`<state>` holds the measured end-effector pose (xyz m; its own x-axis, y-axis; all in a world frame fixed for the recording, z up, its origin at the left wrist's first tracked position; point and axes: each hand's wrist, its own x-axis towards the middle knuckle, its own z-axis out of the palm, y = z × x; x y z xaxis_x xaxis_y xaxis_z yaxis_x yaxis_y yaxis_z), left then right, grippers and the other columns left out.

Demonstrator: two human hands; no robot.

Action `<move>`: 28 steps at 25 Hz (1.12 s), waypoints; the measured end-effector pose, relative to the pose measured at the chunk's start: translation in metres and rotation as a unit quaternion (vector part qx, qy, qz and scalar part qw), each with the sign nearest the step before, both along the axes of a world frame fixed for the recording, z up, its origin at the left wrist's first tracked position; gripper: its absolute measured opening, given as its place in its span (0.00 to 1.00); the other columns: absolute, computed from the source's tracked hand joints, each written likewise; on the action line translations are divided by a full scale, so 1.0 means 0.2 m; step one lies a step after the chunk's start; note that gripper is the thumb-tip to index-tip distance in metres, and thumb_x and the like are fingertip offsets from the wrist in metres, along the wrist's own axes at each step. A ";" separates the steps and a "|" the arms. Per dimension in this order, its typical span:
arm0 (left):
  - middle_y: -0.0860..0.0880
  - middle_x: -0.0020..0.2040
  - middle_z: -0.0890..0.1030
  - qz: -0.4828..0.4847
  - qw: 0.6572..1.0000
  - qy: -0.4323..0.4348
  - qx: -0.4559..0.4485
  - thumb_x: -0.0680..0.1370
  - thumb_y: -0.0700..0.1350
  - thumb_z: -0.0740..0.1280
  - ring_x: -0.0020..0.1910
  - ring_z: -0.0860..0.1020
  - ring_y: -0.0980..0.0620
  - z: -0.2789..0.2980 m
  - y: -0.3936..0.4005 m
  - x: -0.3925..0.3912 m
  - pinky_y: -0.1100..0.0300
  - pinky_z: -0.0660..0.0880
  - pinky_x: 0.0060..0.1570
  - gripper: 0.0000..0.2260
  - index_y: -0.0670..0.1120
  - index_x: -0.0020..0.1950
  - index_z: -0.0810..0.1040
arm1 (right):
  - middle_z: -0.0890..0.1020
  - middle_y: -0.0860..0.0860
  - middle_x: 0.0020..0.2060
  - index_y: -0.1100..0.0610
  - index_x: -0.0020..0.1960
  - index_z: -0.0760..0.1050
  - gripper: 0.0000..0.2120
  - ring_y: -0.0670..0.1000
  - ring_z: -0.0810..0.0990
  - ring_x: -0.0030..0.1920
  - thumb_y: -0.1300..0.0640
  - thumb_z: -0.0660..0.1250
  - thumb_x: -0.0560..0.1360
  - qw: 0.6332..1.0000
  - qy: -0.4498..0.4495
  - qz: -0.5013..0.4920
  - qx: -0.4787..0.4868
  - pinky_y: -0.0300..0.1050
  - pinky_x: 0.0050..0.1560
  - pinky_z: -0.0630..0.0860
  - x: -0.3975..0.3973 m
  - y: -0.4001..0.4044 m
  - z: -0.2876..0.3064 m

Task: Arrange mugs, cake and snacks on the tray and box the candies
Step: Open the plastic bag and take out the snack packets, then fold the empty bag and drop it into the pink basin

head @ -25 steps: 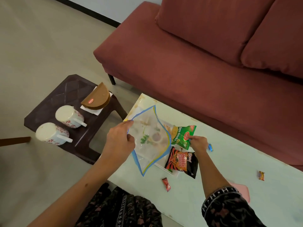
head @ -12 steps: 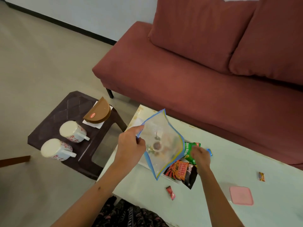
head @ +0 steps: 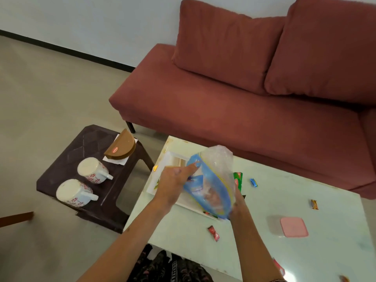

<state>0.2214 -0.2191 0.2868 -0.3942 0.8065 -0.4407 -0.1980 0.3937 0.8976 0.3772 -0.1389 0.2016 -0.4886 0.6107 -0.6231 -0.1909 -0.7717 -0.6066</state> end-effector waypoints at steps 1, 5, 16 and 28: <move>0.44 0.39 0.71 -0.029 0.999 0.006 0.013 0.58 0.67 0.70 0.39 0.68 0.50 0.00 -0.02 0.01 0.51 0.66 0.45 0.29 0.42 0.40 0.77 | 0.81 0.57 0.49 0.55 0.55 0.79 0.15 0.51 0.84 0.44 0.61 0.53 0.81 1.000 0.006 -0.011 0.022 0.44 0.45 0.79 -0.03 0.00 0.02; 0.44 0.36 0.68 -0.037 0.997 0.052 0.050 0.57 0.70 0.64 0.36 0.65 0.50 0.03 -0.09 0.05 0.63 0.63 0.35 0.33 0.40 0.41 0.75 | 0.79 0.59 0.53 0.48 0.56 0.78 0.20 0.58 0.77 0.51 0.70 0.60 0.75 0.981 -0.029 -0.058 0.184 0.53 0.53 0.75 -0.14 -0.11 0.23; 0.48 0.37 0.82 -0.035 0.995 -0.083 0.052 0.61 0.39 0.75 0.35 0.81 0.51 -0.12 -0.30 0.20 0.57 0.79 0.38 0.12 0.48 0.42 0.79 | 0.82 0.55 0.50 0.46 0.45 0.78 0.18 0.48 0.81 0.48 0.70 0.68 0.68 0.841 -0.270 -0.007 0.469 0.32 0.49 0.76 -0.03 -0.79 0.35; 0.52 0.44 0.80 -0.139 0.940 0.178 0.257 0.66 0.25 0.61 0.48 0.77 0.64 -0.06 -0.43 0.96 0.76 0.71 0.48 0.16 0.38 0.49 0.79 | 0.82 0.58 0.50 0.59 0.62 0.74 0.15 0.55 0.83 0.43 0.62 0.54 0.79 0.984 -0.046 -0.170 0.002 0.48 0.43 0.82 0.75 -0.86 0.39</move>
<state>0.4128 -0.3056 0.2756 -0.1855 0.9703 0.1551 0.1970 -0.1179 0.9733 0.5280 -0.3119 0.2789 -0.1964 0.7313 -0.6532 -0.3821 -0.6705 -0.6359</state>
